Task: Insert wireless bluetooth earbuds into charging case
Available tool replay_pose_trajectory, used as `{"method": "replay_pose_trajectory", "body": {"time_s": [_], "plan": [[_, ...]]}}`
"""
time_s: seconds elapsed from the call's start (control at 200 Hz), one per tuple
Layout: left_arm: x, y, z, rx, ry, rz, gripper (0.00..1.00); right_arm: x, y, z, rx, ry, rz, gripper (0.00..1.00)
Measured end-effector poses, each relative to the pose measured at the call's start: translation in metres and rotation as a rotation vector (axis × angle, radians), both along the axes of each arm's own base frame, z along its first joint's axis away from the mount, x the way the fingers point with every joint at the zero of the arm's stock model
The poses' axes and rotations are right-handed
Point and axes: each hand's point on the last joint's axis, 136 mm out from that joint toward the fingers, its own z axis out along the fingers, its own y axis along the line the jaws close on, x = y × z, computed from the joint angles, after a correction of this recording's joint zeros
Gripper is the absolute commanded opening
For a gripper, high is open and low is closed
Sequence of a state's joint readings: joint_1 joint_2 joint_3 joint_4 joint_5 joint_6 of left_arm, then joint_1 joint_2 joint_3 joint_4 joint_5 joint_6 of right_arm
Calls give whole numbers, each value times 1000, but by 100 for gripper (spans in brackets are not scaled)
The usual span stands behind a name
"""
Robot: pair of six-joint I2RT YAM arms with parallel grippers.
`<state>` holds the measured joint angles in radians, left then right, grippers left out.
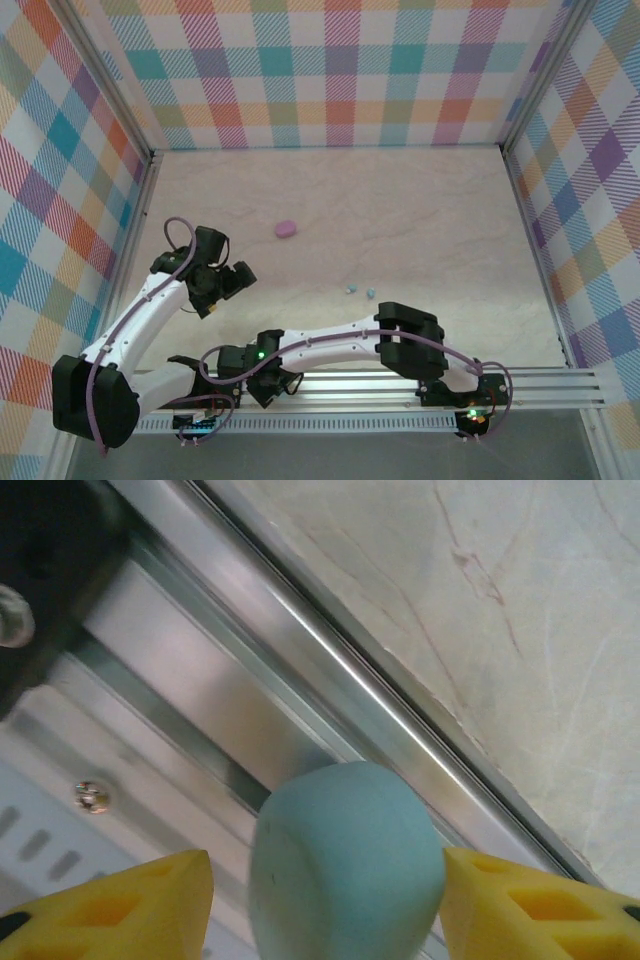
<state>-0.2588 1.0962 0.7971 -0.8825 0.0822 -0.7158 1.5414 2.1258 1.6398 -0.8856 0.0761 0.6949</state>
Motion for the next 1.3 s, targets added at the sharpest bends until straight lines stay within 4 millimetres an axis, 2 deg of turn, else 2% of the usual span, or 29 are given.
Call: {"method": "replay_pose_trajectory", "body": {"time_s": [0.175, 0.305, 0.455, 0.6, 0.725, 0.825, 0.915, 1.0, 1.04, 1.11, 1.19, 1.305], "plan": [[2, -2, 2, -6, -20, -22, 100, 17, -8, -7, -15, 17, -35, 44], [7, -3, 5, -6, -49, -46, 100, 28, -20, -1, 29, 48, -76, 25], [12, -6, 7, -13, -76, -65, 100, 50, -39, 13, 93, 78, -150, 23], [22, -14, 11, -47, -118, -98, 100, 84, -44, 40, 197, 80, -213, 25], [37, -28, 11, -97, -155, -145, 97, 135, -60, 58, 290, 77, -322, 25], [48, -39, 4, -133, -163, -183, 95, 182, -75, 53, 330, 92, -437, 28], [54, -46, -6, -156, -153, -206, 94, 215, -87, 39, 361, 124, -535, 39], [56, -50, -16, -168, -132, -224, 91, 228, -91, 23, 346, 144, -574, 45], [58, -52, -20, -174, -124, -230, 89, 231, -91, 16, 330, 152, -580, 51], [58, -54, -24, -179, -113, -247, 85, 234, -85, 7, 314, 165, -578, 54], [60, -57, -27, -182, -113, -263, 81, 238, -81, 8, 322, 171, -583, 59], [56, -63, -32, -145, -105, -309, 74, 243, -82, 19, 354, 177, -598, 60]]}}
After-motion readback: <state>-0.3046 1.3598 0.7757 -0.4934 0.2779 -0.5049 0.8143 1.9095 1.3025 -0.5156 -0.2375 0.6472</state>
